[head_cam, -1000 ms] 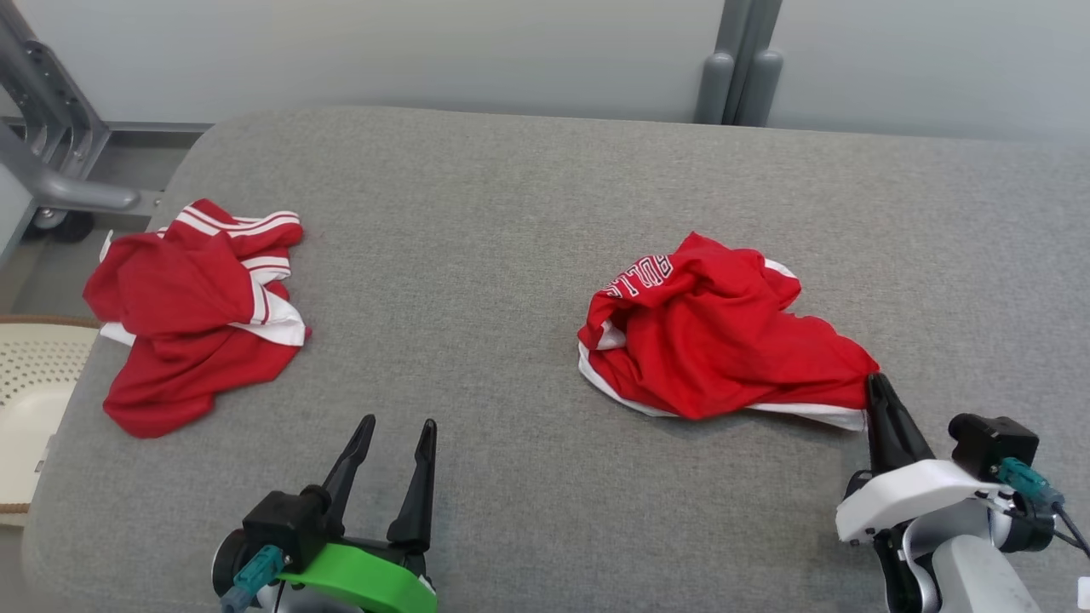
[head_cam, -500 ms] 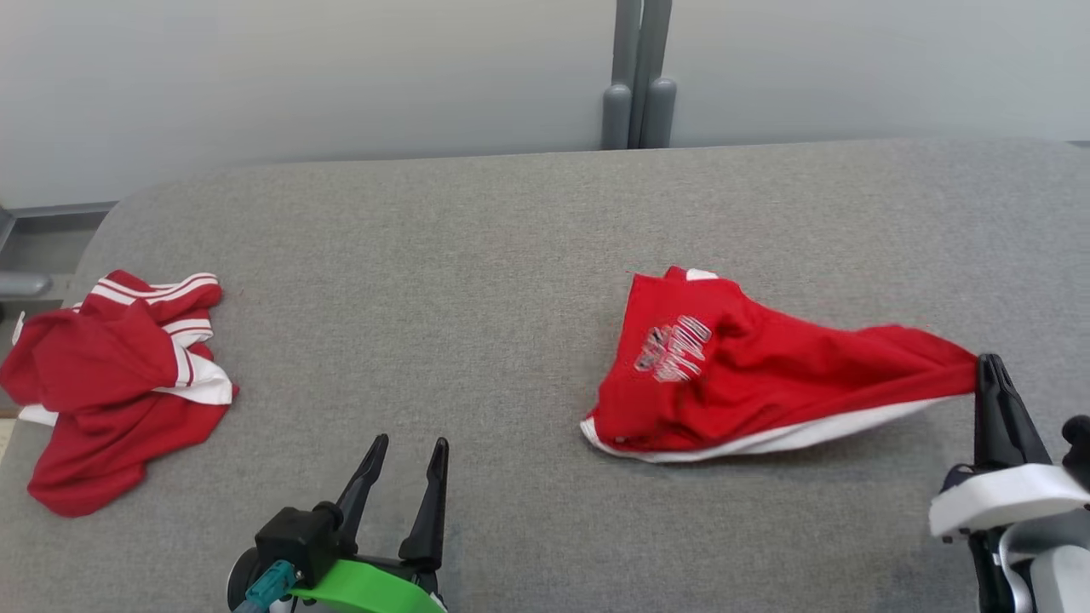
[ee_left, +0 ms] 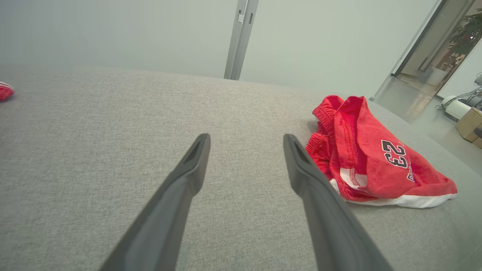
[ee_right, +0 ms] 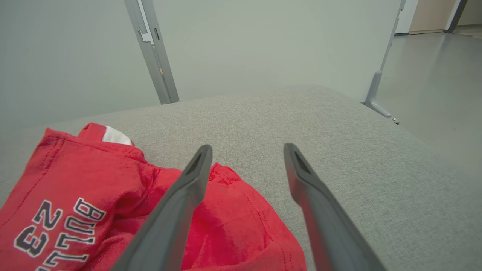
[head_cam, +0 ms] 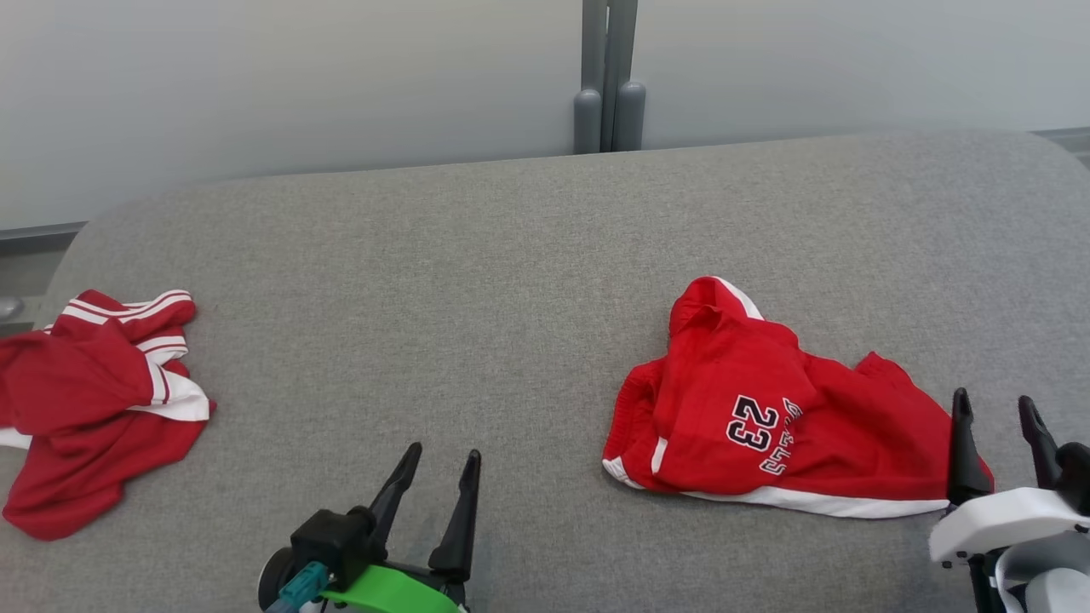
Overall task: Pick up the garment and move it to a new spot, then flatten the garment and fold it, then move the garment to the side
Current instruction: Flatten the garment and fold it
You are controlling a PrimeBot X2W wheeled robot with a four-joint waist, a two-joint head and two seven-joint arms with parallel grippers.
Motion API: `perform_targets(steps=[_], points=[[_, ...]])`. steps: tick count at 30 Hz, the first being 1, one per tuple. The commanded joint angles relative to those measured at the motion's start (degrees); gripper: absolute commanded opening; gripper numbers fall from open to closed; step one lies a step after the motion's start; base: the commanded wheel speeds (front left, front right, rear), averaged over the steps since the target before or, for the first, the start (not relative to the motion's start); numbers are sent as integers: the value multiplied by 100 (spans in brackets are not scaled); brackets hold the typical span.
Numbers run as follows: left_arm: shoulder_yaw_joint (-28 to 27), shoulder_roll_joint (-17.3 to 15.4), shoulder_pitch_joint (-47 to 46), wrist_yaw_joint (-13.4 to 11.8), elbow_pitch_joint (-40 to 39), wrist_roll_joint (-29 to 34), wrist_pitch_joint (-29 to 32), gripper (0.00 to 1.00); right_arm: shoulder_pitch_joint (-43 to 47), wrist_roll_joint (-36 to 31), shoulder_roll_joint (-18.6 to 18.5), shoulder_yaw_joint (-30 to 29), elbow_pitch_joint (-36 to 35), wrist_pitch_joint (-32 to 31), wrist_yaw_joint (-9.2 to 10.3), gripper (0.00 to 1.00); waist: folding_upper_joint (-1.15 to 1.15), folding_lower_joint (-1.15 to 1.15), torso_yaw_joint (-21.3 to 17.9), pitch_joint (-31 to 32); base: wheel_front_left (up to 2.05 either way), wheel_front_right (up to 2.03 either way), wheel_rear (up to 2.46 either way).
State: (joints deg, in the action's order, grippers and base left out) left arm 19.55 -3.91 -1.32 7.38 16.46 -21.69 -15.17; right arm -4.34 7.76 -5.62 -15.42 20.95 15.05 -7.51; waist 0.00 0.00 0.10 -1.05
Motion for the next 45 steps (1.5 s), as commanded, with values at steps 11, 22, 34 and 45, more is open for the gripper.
perform_targets(steps=[11, 22, 34, 45], points=[[1216, -102, -966, 19, 246, -317, 2, 100, -301, 91, 123, 696, -238, 17, 4, 100, 0, 0, -596, -448, 0, 0, 0], [2156, -196, -2055, 19, 1264, -982, 1, 100, -552, 180, 207, 1402, -318, 17, 4, 100, 0, 0, -1200, -883, 0, 0, 0], [1650, -159, -2673, 18, 2302, -769, 1, 100, -686, 219, 241, 1581, -326, 17, 4, 100, 0, 0, -1429, -1208, 0, 0, 0], [1875, -76, -3126, 19, 3012, -913, 2, 100, -770, 252, 259, 1742, -261, 17, 4, 100, 0, 0, -1670, -1321, 0, 0, 0]])
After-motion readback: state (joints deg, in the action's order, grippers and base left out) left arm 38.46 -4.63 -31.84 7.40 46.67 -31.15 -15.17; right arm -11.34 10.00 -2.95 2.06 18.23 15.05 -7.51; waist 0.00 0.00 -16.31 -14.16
